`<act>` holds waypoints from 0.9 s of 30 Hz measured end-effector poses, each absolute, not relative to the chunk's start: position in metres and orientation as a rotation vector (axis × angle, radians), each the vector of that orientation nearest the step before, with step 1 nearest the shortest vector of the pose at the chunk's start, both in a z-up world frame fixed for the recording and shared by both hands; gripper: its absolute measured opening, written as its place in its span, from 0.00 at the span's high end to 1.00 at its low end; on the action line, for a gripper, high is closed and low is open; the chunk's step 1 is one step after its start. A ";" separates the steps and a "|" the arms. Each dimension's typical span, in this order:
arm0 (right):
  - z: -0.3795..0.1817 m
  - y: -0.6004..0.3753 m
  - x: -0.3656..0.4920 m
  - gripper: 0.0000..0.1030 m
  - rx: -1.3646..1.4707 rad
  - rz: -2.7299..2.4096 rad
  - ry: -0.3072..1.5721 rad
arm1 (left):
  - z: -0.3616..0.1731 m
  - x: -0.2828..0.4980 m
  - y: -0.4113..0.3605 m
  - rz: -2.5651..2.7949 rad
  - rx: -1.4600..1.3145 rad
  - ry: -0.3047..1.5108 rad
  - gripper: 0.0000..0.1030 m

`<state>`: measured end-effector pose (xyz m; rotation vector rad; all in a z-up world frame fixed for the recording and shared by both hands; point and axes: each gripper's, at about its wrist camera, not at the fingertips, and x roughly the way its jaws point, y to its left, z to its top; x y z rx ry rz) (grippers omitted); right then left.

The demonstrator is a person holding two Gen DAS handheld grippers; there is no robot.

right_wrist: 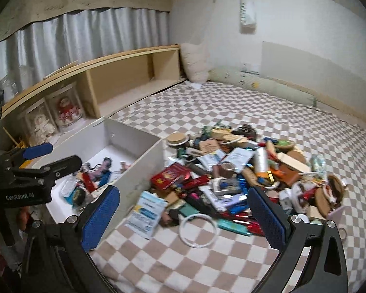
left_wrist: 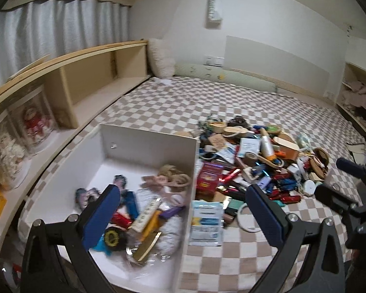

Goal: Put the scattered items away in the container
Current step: 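Withdraw both grippers from the white box back toward the scattered items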

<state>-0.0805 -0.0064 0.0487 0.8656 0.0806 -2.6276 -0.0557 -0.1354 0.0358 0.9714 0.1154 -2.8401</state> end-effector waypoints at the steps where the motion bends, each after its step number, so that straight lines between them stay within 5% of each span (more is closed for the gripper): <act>1: 0.049 0.000 -0.080 0.00 0.860 -2.640 0.074 | 0.035 -0.057 -0.132 -2.847 0.971 0.111 0.00; 27: 0.000 0.120 -0.107 0.00 0.965 -2.811 -0.099 | -0.038 -0.117 -0.035 -2.979 1.114 0.028 0.00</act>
